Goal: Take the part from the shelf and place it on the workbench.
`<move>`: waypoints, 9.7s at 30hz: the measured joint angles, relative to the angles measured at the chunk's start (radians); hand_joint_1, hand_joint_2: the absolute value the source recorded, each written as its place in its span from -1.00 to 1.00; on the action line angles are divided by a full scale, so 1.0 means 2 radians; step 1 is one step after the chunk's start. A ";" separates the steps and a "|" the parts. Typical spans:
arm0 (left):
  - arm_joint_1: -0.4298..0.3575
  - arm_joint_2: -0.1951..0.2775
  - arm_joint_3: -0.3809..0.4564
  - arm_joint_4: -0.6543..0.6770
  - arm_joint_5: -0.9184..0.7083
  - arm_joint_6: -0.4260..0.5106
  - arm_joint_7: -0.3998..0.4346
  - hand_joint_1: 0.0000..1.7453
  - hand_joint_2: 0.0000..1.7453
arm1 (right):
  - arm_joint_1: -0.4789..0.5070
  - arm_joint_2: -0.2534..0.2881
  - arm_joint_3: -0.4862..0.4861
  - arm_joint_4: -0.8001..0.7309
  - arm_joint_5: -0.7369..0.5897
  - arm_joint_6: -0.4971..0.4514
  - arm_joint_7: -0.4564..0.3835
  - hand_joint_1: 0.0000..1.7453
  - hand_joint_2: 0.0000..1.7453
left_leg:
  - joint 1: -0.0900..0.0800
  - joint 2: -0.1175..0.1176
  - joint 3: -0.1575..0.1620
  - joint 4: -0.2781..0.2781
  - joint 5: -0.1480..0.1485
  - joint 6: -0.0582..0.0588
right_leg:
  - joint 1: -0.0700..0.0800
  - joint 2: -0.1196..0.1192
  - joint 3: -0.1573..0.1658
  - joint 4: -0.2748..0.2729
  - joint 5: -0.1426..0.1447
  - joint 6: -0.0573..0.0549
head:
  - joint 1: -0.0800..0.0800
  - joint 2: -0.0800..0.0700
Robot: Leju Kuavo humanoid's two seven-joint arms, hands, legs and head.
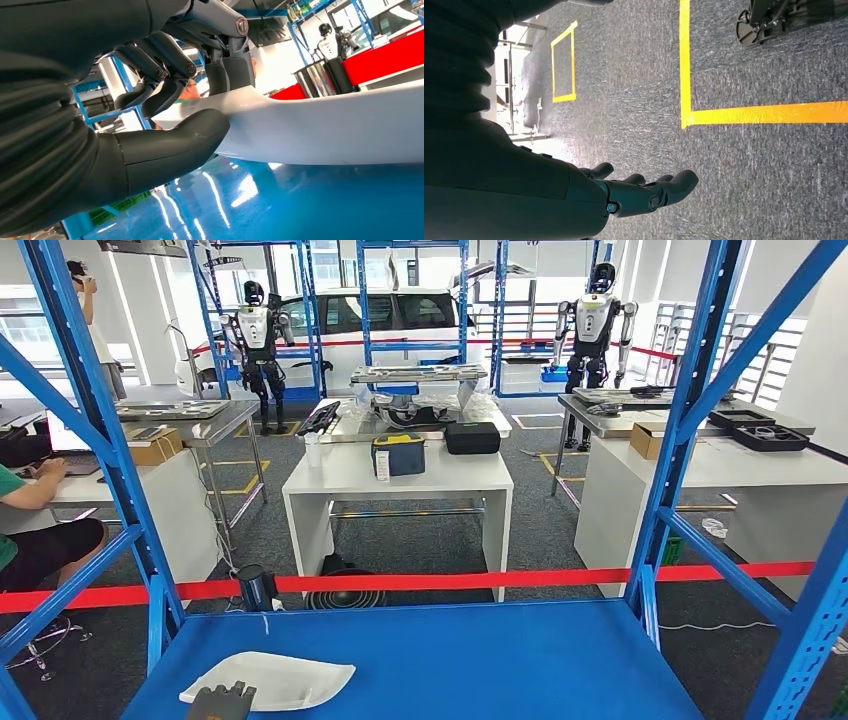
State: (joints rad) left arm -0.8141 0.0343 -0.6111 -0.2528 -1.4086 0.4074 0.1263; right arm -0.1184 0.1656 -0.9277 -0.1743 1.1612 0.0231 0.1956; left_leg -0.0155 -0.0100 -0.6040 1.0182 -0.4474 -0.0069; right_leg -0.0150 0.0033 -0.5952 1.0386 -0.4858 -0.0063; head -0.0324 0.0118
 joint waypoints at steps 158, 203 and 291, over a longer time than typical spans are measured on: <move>0.375 -0.004 0.230 -0.667 1.004 -0.460 -0.210 1.00 1.00 | 0.011 0.004 -0.089 0.002 -0.039 -0.015 -0.035 -1.00 1.00 | 0.004 0.011 -0.017 0.006 0.018 0.002 | 0.009 -0.003 0.055 -0.015 -0.036 0.000 | 0.000 0.000; 0.437 -0.001 0.263 -0.669 1.000 -0.453 -0.205 1.00 1.00 | 0.008 0.022 -0.150 0.002 -0.096 0.041 -0.074 -1.00 1.00 | 0.006 0.005 0.083 -0.014 -0.060 -0.003 | 0.008 -0.009 -0.027 -0.014 0.040 -0.006 | 0.001 -0.001; 0.511 -0.049 0.370 -0.745 1.002 -0.462 -0.212 1.00 1.00 | 0.015 0.007 -0.079 0.002 -0.028 0.014 -0.066 -1.00 1.00 | 0.017 0.013 -0.014 0.077 -0.052 -0.025 | 0.004 -0.044 0.028 -0.015 -0.011 -0.013 | 0.002 -0.001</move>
State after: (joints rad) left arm 0.2086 -0.0634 0.1287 -1.7427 0.5945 -0.5172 -0.2981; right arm -0.0886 0.1797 -1.0853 -0.1705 1.1043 0.0509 0.0628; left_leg 0.0192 0.0152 -0.6314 1.1729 -0.5511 -0.0559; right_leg -0.0065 -0.0846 -0.5388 1.0080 -0.5076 -0.0328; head -0.0291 0.0107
